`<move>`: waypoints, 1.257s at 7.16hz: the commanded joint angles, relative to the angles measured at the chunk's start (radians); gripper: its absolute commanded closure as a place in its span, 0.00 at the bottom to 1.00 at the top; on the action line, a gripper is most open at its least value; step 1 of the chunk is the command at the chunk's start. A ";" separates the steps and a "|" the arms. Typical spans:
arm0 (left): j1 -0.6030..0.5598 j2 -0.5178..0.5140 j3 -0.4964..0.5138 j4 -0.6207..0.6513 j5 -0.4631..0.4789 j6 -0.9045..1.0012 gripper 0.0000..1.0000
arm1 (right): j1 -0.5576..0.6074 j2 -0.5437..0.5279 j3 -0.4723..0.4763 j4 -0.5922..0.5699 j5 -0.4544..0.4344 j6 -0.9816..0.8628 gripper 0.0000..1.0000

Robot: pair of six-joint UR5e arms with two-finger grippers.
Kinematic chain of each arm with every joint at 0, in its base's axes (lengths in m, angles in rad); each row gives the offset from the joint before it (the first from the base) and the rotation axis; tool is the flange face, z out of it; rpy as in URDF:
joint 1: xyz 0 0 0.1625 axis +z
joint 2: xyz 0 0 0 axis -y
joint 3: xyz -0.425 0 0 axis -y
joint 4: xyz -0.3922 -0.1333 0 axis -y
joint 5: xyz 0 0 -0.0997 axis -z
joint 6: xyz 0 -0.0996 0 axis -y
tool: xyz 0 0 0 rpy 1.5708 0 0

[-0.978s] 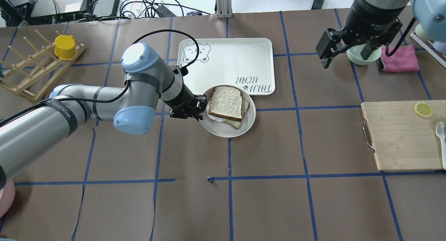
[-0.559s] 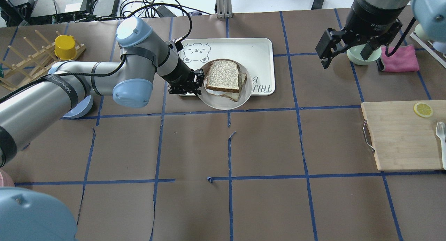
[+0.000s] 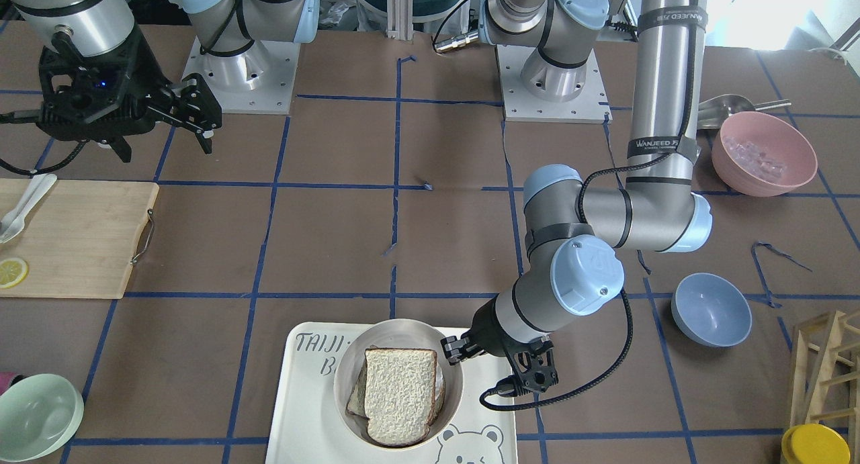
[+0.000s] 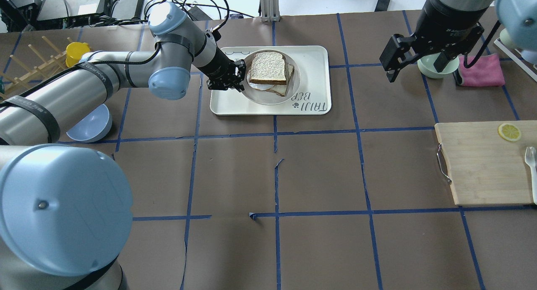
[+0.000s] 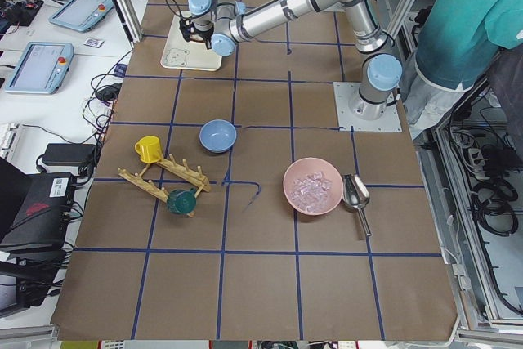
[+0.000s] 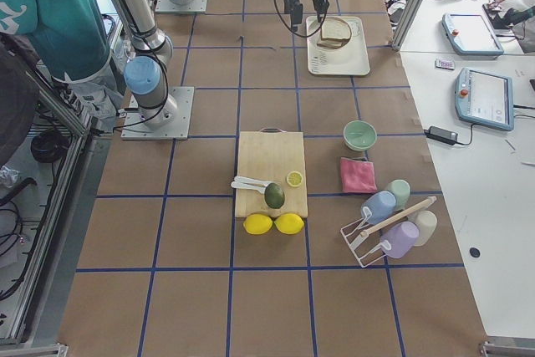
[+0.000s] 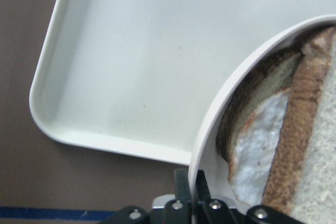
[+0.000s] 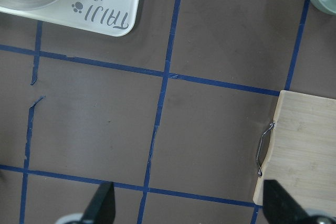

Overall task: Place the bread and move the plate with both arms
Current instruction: 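Slide the plate with the left gripper onto the cream bear tray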

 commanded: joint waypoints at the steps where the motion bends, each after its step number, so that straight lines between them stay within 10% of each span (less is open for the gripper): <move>1: 0.005 -0.051 0.019 0.017 -0.001 -0.001 1.00 | 0.000 0.000 0.000 0.000 0.000 0.000 0.00; 2: 0.005 -0.051 0.015 0.017 0.000 -0.002 1.00 | 0.000 0.000 0.000 0.000 0.000 0.000 0.00; 3: 0.005 -0.048 0.017 0.017 0.011 0.008 0.12 | 0.000 0.000 0.000 0.000 0.000 0.000 0.00; 6: 0.002 0.056 0.005 -0.053 0.074 0.016 0.00 | 0.000 0.002 0.000 0.000 0.000 0.000 0.00; 9: -0.020 0.332 -0.012 -0.428 0.146 0.028 0.00 | 0.000 0.002 0.002 0.000 0.002 0.000 0.00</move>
